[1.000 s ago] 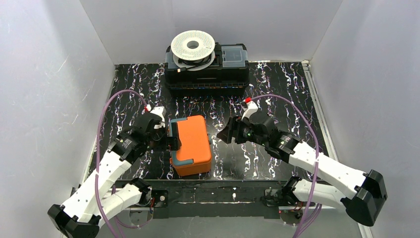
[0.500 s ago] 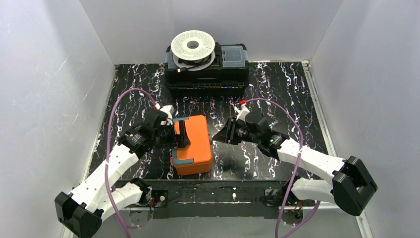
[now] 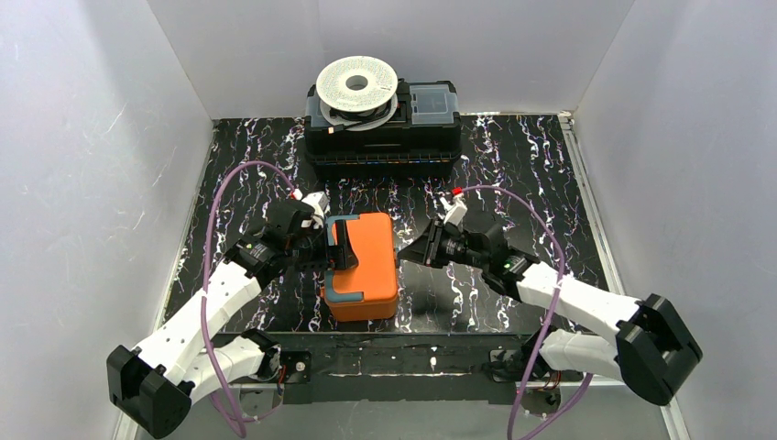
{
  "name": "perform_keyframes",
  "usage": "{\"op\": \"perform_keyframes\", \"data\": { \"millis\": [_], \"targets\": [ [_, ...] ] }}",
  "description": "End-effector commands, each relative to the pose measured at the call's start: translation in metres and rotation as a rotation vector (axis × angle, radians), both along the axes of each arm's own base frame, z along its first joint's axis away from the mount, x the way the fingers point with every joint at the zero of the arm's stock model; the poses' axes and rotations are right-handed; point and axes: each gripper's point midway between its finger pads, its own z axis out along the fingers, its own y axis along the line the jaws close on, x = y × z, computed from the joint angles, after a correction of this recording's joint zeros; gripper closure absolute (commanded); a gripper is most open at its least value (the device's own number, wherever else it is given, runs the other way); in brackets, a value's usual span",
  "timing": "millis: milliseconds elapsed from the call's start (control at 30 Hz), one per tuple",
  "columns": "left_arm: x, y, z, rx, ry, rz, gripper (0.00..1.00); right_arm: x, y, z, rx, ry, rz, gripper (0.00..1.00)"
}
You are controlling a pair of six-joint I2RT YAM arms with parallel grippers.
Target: Organize the medicine kit
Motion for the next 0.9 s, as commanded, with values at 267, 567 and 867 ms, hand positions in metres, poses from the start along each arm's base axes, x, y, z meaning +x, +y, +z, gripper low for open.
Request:
{"op": "perform_keyframes", "data": {
  "millis": [267,567,867],
  "targets": [
    [-0.012,-0.002,-0.015,0.008,0.068,-0.039,0.13,0.006,-0.01,0.001,-0.004,-0.031,-0.06,0.75],
    [-0.012,-0.003,-0.015,0.008,0.071,-0.044,0.13,0.005,-0.004,-0.005,0.006,-0.005,-0.038,0.78],
    [-0.014,-0.006,-0.014,-0.004,0.078,-0.053,0.13,0.003,0.003,-0.008,0.03,0.017,-0.008,0.85]
  ]
}}
